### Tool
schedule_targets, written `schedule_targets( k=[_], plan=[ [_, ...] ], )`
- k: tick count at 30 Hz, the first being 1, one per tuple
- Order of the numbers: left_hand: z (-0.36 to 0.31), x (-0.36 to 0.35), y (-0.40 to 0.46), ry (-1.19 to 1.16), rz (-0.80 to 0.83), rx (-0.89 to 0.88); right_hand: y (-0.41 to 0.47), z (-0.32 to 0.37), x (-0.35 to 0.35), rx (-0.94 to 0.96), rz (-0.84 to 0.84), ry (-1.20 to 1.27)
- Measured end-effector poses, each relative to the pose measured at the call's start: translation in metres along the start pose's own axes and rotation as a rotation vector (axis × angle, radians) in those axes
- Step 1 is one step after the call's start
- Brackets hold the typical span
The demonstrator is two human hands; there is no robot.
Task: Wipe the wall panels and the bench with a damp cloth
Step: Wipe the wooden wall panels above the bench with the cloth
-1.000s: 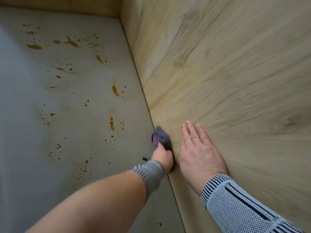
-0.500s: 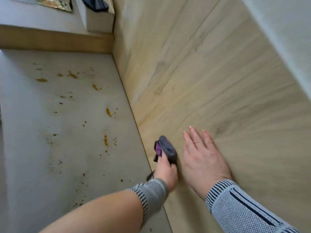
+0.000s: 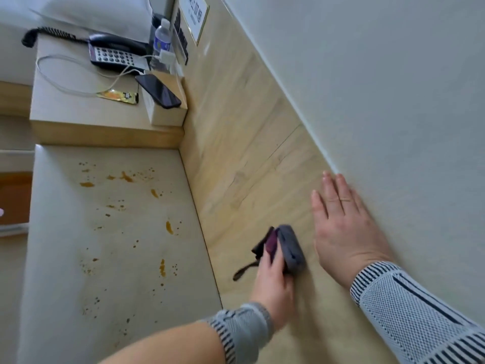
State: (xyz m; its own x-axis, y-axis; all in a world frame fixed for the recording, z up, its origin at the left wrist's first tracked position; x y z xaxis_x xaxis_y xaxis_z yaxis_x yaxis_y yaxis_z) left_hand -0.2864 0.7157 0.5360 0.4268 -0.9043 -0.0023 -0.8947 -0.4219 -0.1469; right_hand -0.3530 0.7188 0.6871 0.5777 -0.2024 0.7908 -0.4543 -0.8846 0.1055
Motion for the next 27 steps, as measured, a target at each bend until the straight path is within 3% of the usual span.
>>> schedule_targets(
  k=[3, 8, 11, 14, 17, 20, 23, 27],
  plan=[
    [-0.016, 0.007, 0.017, 0.082, -0.035, -0.083, 0.001, 0.0, -0.002, -0.01, -0.052, 0.01],
    [-0.046, 0.044, 0.092, 0.071, -0.199, -0.033, 0.002, 0.002, -0.004, -0.021, -0.106, 0.002],
    [-0.044, 0.029, 0.058, 0.02, -0.125, -0.148, 0.002, 0.001, -0.006, -0.018, -0.118, 0.017],
    [-0.038, 0.02, 0.027, 0.154, -0.035, -0.216, 0.001, 0.001, -0.006, -0.021, -0.119, 0.025],
    [-0.062, 0.043, 0.069, 0.341, -0.127, -0.223, 0.001, 0.0, -0.008, -0.027, -0.141, 0.004],
    [-0.092, 0.07, 0.113, 0.304, -0.202, -0.19, 0.002, 0.001, -0.008, -0.02, -0.162, 0.009],
    [-0.091, 0.06, 0.098, 0.143, -0.141, -0.18, 0.002, 0.001, -0.004, -0.032, -0.162, 0.019],
    [-0.076, 0.043, 0.055, 0.18, -0.006, -0.206, 0.002, 0.001, -0.004, -0.06, -0.132, 0.032]
  ],
)
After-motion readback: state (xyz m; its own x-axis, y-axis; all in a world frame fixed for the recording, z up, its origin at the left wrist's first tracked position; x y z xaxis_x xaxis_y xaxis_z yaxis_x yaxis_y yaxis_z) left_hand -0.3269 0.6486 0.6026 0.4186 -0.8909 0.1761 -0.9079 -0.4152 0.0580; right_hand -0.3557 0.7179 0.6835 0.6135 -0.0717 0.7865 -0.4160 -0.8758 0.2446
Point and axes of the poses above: each hand's wrist, its own y-axis towards the middle knuckle, its own x-axis out of the back of the hand, z = x × y, the point moved 4 cm from there along y, towards the middle knuckle, and after that the axes turned 4 degrees about x, right-handed, at the moved point
